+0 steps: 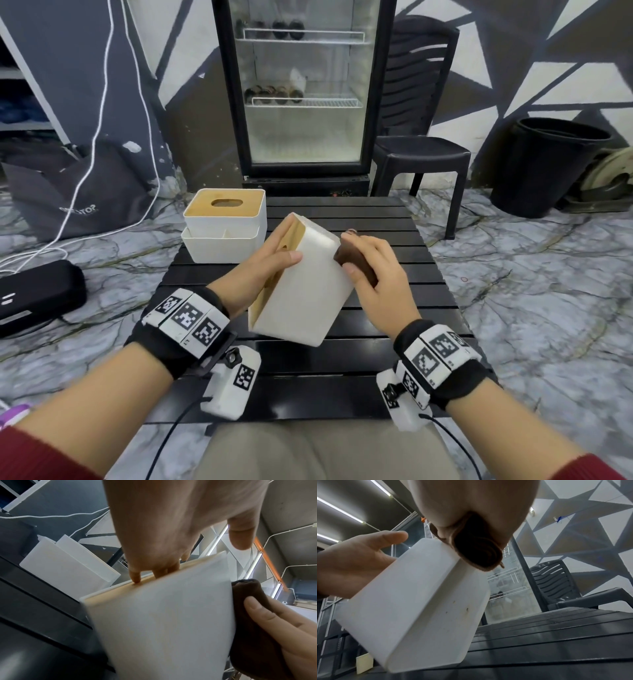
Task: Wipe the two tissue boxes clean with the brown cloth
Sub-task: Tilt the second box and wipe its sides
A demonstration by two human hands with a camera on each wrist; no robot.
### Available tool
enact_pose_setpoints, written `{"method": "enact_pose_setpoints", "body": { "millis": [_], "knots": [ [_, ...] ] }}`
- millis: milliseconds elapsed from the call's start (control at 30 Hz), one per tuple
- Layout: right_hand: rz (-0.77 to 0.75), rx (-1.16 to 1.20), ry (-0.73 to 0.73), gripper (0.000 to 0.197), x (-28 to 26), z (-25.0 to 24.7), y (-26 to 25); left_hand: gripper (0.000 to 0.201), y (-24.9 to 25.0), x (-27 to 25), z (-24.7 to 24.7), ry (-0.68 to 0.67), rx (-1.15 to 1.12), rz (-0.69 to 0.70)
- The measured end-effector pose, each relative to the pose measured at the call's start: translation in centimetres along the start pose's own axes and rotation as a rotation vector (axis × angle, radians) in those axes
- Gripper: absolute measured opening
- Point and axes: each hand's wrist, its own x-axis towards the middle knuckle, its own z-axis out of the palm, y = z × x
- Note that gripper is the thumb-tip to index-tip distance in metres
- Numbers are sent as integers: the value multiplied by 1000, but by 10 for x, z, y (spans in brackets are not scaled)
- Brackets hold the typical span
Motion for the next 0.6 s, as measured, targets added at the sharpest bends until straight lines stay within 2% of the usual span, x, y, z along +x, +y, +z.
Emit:
{"method": "enact_pose_setpoints", "body": {
  "millis": [67, 200, 300, 467, 600],
  "knots": [
    [-10, -19, -19, 40, -5, 2, -3, 85, -2, -3, 1, 3, -17, 4],
    [-116, -68, -68, 40, -16, 5, -9, 72, -6, -12, 3, -8, -44, 46],
    [-167, -88, -123, 39, -24, 8, -9, 73, -9, -18, 3, 2, -72, 55],
    [-166, -88, -148, 39, -33, 15, -6, 84, -14, -18, 4, 57, -52, 62],
    [-143, -98, -154, 38, -36, 17, -7, 72, -17, -16, 2, 72, -24, 54]
  ]
}}
